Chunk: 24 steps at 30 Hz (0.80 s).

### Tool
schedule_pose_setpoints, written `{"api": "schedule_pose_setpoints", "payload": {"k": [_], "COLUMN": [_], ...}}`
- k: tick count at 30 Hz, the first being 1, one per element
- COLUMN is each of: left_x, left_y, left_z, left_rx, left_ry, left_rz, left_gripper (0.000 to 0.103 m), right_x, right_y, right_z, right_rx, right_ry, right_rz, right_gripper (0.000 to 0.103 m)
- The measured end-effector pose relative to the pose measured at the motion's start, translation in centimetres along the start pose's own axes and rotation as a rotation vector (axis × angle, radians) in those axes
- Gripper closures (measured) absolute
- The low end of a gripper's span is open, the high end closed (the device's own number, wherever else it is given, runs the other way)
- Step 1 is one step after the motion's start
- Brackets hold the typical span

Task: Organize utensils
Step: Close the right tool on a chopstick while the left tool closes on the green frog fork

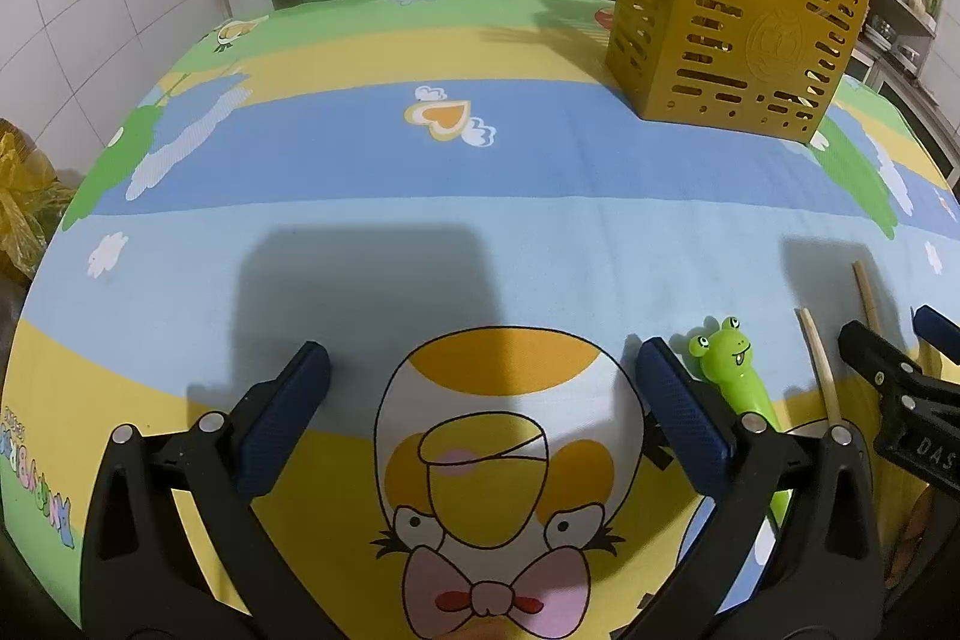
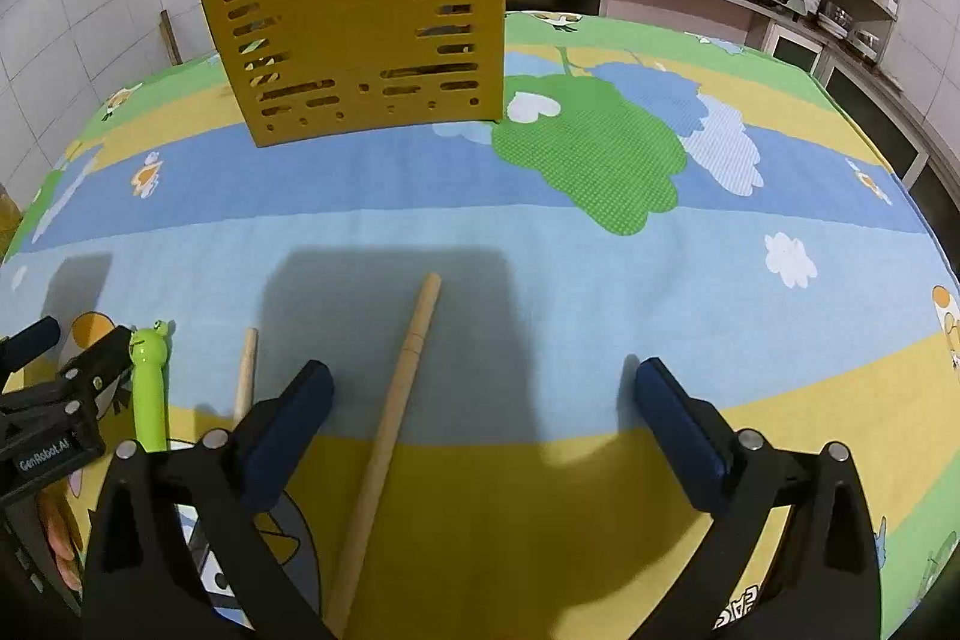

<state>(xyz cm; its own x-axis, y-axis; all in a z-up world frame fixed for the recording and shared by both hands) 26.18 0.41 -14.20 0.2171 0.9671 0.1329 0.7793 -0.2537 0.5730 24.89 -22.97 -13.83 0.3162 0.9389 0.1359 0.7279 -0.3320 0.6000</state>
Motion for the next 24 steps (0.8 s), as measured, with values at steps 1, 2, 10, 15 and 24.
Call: {"api": "schedule_pose_setpoints", "payload": {"k": [1,2,10,15,24], "left_x": [0.0,-0.1,0.2,0.2,0.3], "left_y": [0.0,0.0,0.1,0.0,-0.1], "left_z": [0.0,0.0,0.2,0.2,-0.4], "left_rx": [0.0,0.0,-0.002,-0.004,0.009], "left_ry": [-0.001,-0.001,-0.007,-0.011,-0.024], "left_rz": [-0.001,0.0,-0.008,-0.012,-0.02], "left_gripper": [0.004,0.004,0.004,0.004,0.005], "right_x": [0.0,0.0,0.0,-0.3,1.4], "right_y": [0.1,0.1,0.1,0.5,0.3], "right_z": [0.1,0.1,-0.2,-0.9,-1.1], "right_rx": [0.001,0.001,-0.013,-0.051,-0.05], "right_ry": [0.002,0.004,-0.004,-0.008,0.018], "right_rz": [0.003,0.005,0.03,0.056,0.005], "right_gripper": [0.004,0.004,0.011,0.05,0.094]}}
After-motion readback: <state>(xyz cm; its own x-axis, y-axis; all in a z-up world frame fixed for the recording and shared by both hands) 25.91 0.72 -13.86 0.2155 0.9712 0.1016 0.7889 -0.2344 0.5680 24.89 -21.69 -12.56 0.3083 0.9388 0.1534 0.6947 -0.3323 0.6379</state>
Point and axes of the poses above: each gripper's, at about its wrist camera, not at the fingertips, and z roughly the way its jaws point, x to its left, y to its top, the point moved 9 cm from there along z, roughly the way its jaws point, and after that the axes turned 11 degrees about z, right-handed, at the moved point
